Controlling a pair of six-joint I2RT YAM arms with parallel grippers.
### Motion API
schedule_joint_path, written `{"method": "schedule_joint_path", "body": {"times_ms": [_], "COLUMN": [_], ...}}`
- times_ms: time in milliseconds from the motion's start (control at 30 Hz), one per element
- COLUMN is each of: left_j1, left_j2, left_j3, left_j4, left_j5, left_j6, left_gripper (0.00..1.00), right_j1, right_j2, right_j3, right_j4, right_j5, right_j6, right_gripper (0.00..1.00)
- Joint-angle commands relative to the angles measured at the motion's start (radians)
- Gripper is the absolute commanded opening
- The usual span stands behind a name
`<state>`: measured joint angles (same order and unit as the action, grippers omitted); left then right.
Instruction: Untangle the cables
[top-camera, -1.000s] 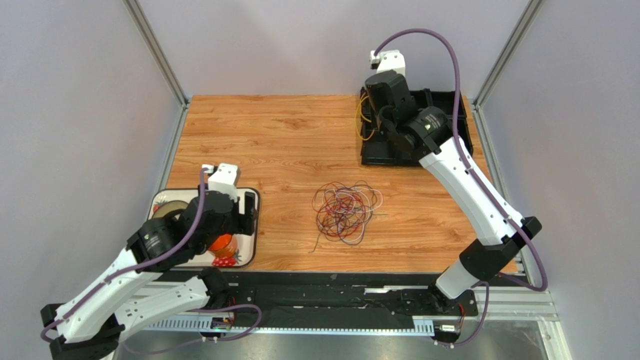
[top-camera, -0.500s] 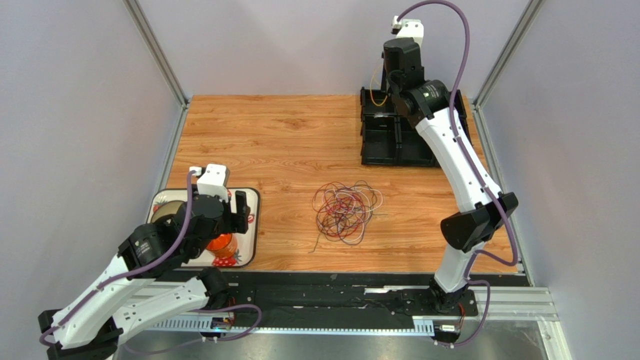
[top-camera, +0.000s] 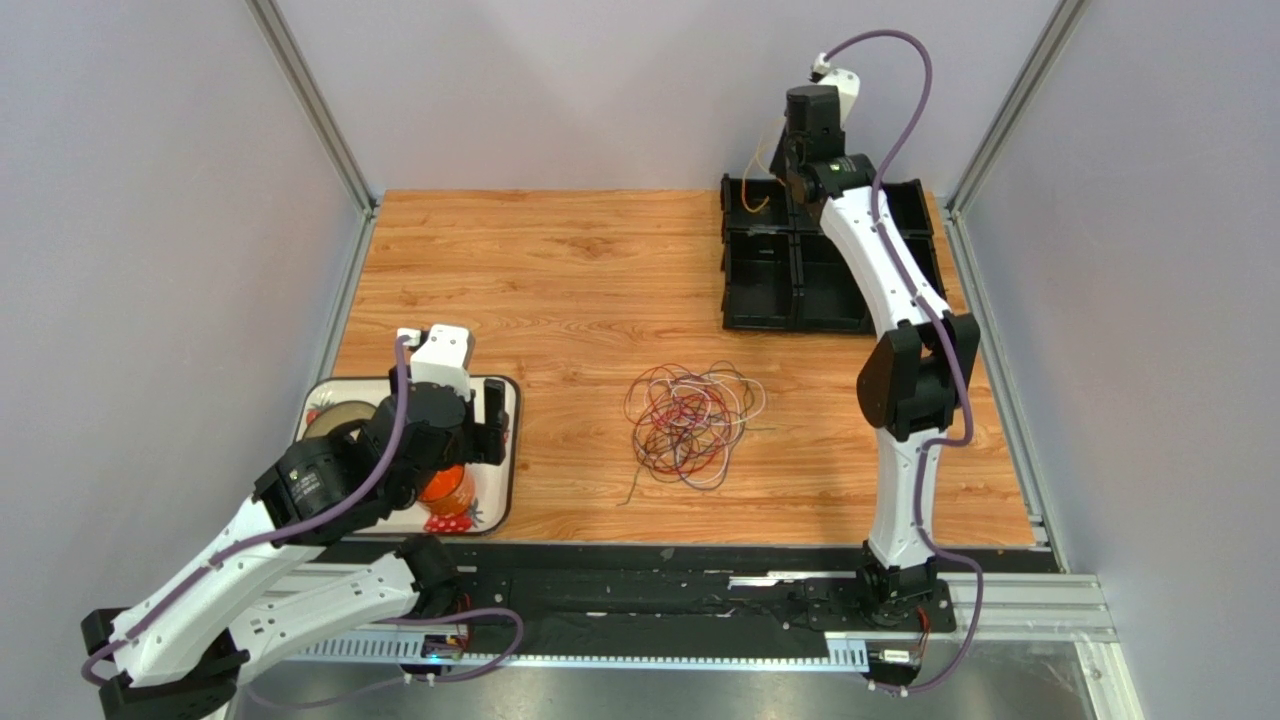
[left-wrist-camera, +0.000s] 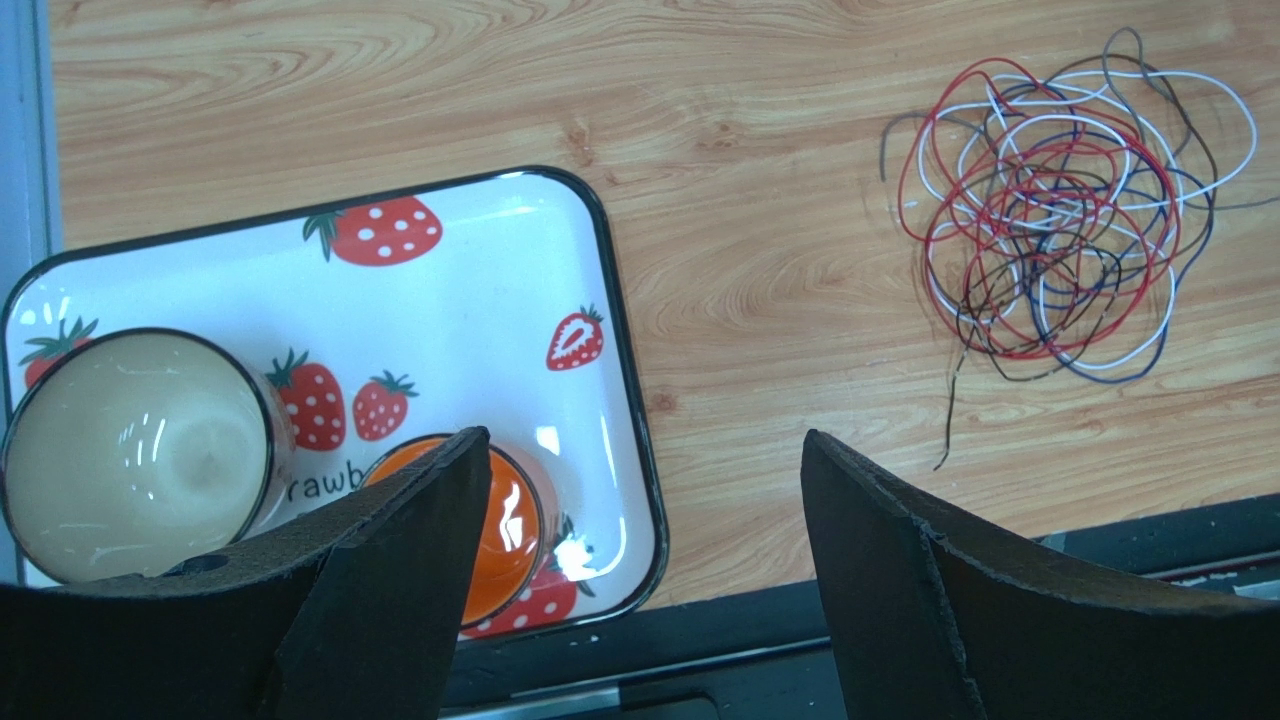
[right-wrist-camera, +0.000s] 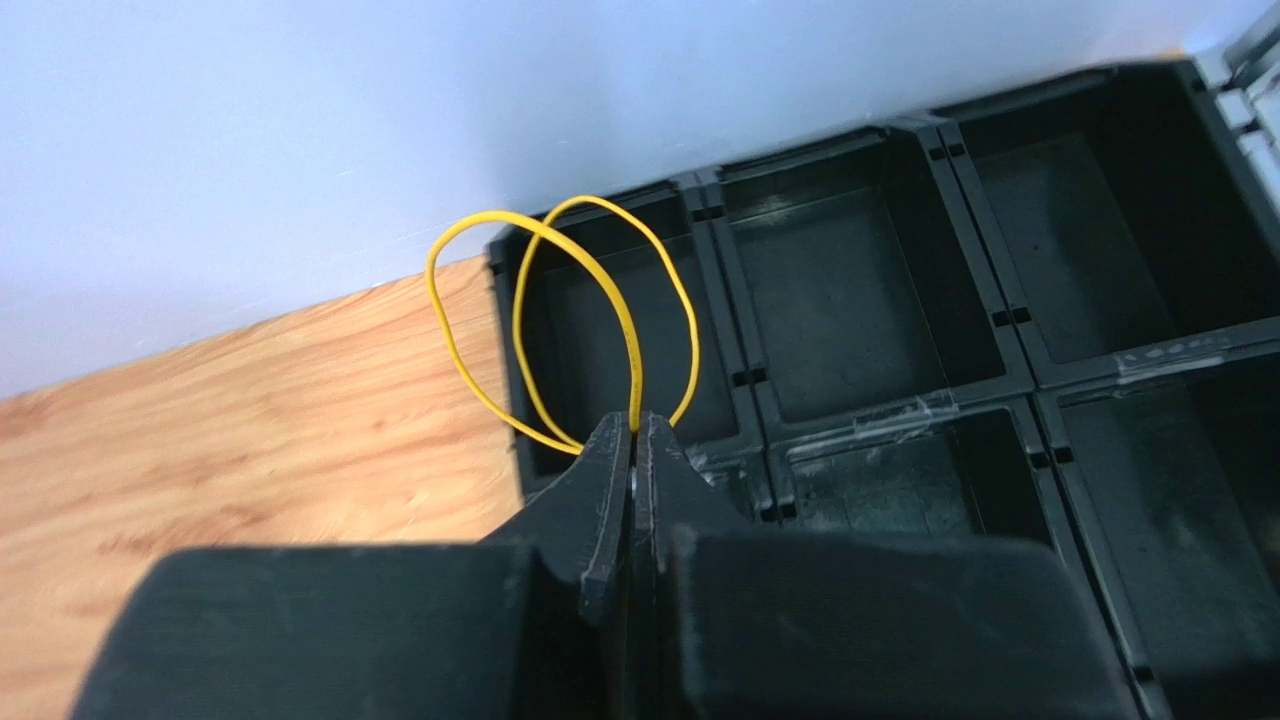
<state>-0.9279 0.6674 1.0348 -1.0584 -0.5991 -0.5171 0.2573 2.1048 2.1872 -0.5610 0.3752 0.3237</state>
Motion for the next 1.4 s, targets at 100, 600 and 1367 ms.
{"method": "schedule_joint_path", "body": {"times_ms": [100,600,1367], "left_j1": [0.0,0.001,0.001], "left_j2": [0.011,0.034,0.037], "left_j3": [-0.002,0.001,0.001], "left_j4": [0.023,0.017,0.021], "left_j5": [0.004,0.002,0.019], "left_j6": [0.011,0.009,0.012], "left_gripper": [0.84,0.84,0.84], "right_j1": [-0.024,-0.024,-0.012], "right_j2": [0.126,0.199,-0.037], "right_j3": [0.106,0.118,-0.027], "right_j4": [0.157,0.165,0.007], "right_j5": [-0.067,-0.055,-0.246], "right_j6": [0.077,0.106,0.136], "right_gripper": [0.0,0.0,0.65]}}
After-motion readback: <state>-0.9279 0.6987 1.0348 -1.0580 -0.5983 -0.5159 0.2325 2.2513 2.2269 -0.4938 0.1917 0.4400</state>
